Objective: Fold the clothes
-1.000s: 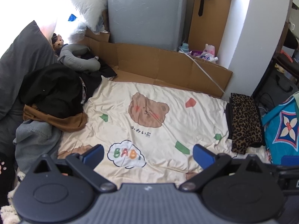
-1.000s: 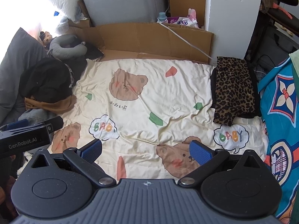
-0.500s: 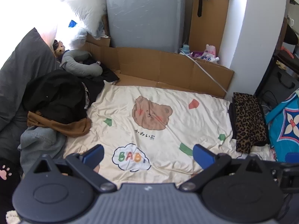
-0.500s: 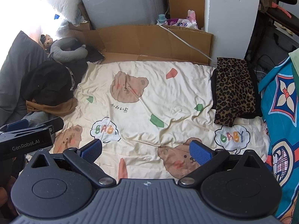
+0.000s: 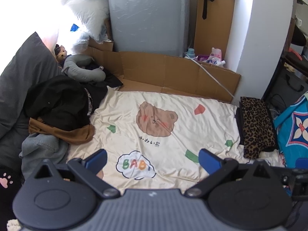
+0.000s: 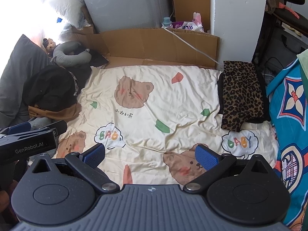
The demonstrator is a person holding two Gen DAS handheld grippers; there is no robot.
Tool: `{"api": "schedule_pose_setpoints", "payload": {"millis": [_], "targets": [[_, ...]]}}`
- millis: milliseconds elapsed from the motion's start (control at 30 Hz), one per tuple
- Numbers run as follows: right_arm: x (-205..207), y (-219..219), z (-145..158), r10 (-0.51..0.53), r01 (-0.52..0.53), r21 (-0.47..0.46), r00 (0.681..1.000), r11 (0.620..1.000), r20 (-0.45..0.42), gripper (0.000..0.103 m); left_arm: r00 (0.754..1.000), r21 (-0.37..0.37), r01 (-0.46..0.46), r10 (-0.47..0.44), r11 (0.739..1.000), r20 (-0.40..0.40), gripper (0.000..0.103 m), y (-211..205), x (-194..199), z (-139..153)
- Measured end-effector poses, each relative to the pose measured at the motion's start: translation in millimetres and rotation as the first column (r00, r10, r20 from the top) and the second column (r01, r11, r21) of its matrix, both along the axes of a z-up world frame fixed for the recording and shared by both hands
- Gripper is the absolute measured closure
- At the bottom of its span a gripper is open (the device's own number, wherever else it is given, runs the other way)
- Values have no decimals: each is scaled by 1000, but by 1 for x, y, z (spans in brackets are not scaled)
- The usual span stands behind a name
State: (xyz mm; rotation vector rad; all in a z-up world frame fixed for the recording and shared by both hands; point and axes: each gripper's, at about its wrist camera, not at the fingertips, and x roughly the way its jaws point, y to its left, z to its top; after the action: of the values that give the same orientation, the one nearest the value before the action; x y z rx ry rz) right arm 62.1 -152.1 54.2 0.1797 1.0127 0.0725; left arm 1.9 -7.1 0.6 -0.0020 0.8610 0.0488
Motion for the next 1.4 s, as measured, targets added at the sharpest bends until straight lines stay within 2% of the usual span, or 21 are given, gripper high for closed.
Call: {"api": "schedule_pose_setpoints", "payload": {"millis": [700, 1400], "targets": [[-8, -5, 3, -8, 8, -2, 999, 1000, 39, 1, 1000, 25, -14, 15, 1000, -13, 1, -1, 6, -1], [-8, -7, 4, -23, 23, 4, 999, 1000, 42, 1, 998, 7, -62, 62, 998, -18, 1, 7, 5, 1]]}}
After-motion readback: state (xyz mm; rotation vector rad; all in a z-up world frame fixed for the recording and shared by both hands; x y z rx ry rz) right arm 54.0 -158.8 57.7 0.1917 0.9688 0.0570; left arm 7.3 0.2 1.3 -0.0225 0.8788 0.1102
